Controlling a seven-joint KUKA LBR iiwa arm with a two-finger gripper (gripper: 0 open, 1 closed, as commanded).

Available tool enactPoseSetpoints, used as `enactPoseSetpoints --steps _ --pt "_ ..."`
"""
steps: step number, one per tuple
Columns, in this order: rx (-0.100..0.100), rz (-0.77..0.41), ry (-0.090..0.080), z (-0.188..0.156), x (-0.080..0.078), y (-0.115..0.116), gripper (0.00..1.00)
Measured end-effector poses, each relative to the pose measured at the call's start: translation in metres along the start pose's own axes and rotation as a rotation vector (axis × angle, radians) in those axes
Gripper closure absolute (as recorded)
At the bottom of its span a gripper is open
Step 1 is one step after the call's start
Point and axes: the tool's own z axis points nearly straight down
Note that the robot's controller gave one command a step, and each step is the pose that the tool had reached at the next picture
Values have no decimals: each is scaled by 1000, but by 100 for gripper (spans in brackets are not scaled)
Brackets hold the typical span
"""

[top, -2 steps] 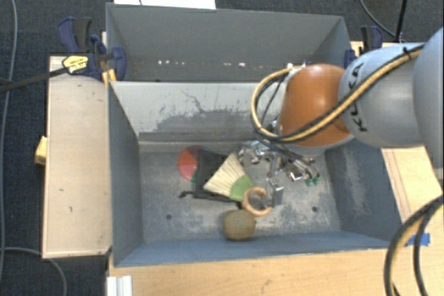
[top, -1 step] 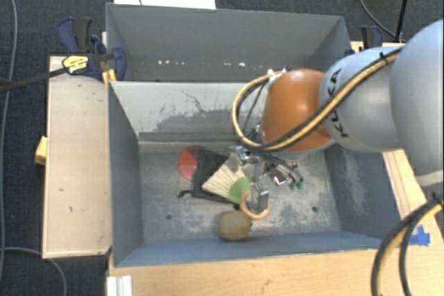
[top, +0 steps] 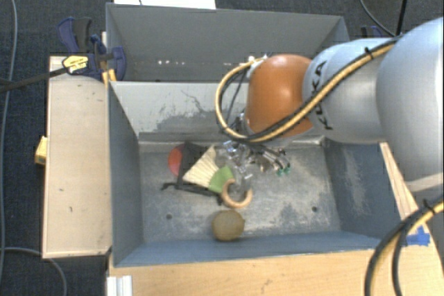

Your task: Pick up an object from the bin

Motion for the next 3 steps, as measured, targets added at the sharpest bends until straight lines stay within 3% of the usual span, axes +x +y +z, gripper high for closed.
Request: enactPoseSetpoints --steps 1,2,3 --pt "0 0 0 0 0 0 100" --pt "-1 8 5 -34 -2 3 100" --pt "2 13 -9 -61 -8 1 100"
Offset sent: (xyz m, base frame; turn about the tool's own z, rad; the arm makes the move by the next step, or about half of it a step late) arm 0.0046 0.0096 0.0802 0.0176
